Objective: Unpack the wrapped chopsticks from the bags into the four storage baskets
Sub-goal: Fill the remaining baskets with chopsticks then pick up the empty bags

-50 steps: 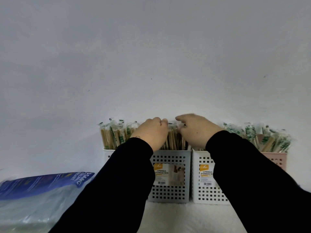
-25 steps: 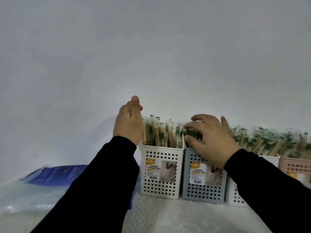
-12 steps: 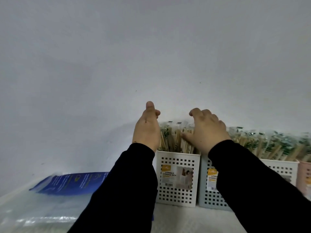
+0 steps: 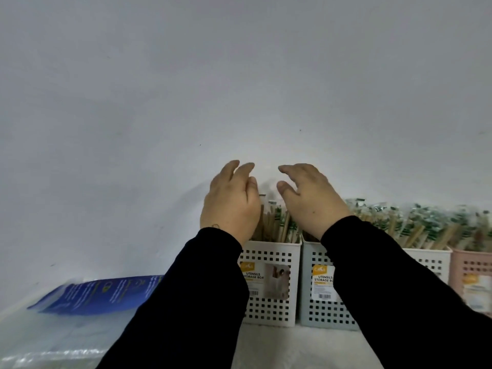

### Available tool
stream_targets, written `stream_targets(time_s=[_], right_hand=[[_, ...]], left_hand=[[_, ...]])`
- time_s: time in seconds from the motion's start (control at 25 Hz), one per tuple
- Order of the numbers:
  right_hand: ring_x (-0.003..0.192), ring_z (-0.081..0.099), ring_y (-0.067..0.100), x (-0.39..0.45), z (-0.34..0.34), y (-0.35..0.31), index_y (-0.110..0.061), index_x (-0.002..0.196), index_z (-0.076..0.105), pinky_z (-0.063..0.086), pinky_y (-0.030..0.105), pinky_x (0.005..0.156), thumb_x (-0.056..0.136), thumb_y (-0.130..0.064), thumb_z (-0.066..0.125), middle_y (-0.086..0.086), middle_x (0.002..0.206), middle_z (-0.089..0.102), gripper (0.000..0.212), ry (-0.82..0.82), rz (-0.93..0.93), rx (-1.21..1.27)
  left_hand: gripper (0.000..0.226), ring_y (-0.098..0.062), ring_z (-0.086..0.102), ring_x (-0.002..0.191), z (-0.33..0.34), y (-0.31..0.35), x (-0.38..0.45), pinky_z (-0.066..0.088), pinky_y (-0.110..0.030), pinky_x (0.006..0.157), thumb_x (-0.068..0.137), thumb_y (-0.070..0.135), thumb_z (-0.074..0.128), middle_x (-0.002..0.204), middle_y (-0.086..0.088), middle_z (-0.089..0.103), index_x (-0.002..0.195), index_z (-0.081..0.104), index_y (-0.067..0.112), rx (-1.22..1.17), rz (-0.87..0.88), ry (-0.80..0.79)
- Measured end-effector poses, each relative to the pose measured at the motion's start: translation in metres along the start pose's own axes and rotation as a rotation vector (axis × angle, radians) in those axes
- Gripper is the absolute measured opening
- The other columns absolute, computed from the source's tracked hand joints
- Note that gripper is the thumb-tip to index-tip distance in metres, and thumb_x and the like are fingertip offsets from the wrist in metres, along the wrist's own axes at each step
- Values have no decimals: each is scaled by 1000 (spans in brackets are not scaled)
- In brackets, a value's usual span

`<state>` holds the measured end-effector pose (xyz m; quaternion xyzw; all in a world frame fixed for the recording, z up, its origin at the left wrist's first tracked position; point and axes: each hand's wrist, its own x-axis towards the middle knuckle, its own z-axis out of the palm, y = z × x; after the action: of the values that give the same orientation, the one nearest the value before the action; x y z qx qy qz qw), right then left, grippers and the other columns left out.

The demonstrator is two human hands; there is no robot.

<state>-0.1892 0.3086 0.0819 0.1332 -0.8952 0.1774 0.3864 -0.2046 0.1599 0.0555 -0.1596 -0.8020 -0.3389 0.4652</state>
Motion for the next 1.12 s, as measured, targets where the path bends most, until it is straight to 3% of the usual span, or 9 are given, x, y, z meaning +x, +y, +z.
stream_targets(time_s=[0.12,0.2,0.36,0.52,0.68,0.76,0.88,1.0,1.12], right_hand=[[124,45,29,-3,15,1,-23,112,56,39,41,102,97,-37,33,9,127,49,31,-251,19,-102],[110,52,28,-2,15,2,-24,94,60,43,38,93,97,-35,34,9,112,53,28,-244,21,-53],[123,45,27,1,4,4,-25,124,57,38,41,104,98,-42,32,7,129,52,40,2,41,71],[93,55,27,-6,15,0,-26,69,52,44,35,82,99,-42,31,5,92,53,40,-264,48,-27],[89,52,14,-8,-22,-11,-19,84,68,38,27,77,94,-34,48,-3,93,57,27,198,-81,136],[86,57,8,-12,-33,-18,-22,78,73,45,26,75,88,-31,57,-9,89,62,21,-33,-176,265],[97,60,14,-8,-11,-14,-22,88,75,50,34,87,89,-29,52,-4,105,63,24,-349,-195,-190],[128,41,22,-4,-9,-8,-23,126,60,37,42,107,92,-30,47,1,137,47,37,-272,-134,-289],[120,44,19,-22,-33,-14,-23,114,66,37,33,100,90,-25,50,-1,122,53,28,-36,-174,-105]], left_hand=[[36,-21,52,118,8,-4,-4,42,-38,101,99,29,35,134,-2,57,125,59,27,79,-13,-280],[36,-21,49,123,7,-3,-3,40,-38,103,99,28,36,137,-1,54,127,59,25,93,9,-226],[38,-20,36,135,1,4,0,33,-38,110,99,25,37,150,0,38,134,53,26,68,38,-38],[38,-17,47,125,8,0,-6,36,-29,106,100,23,36,141,-2,50,133,55,21,-111,-120,-274],[29,-12,52,100,-4,-1,4,39,-14,79,102,21,37,132,-3,53,123,57,17,-407,-349,-42],[33,-21,56,103,-4,-5,7,46,-22,89,102,22,33,126,-8,58,113,63,13,-450,-410,-63],[42,-27,57,107,-2,-5,4,46,-45,99,100,32,26,119,-7,61,100,65,17,-513,-518,-95],[40,-26,57,111,-3,-3,2,45,-47,100,96,36,29,122,-5,60,108,64,21,-552,-538,-107],[33,-18,54,108,-13,0,-2,45,-37,94,92,23,39,126,-2,57,118,58,20,-588,-529,-61]])
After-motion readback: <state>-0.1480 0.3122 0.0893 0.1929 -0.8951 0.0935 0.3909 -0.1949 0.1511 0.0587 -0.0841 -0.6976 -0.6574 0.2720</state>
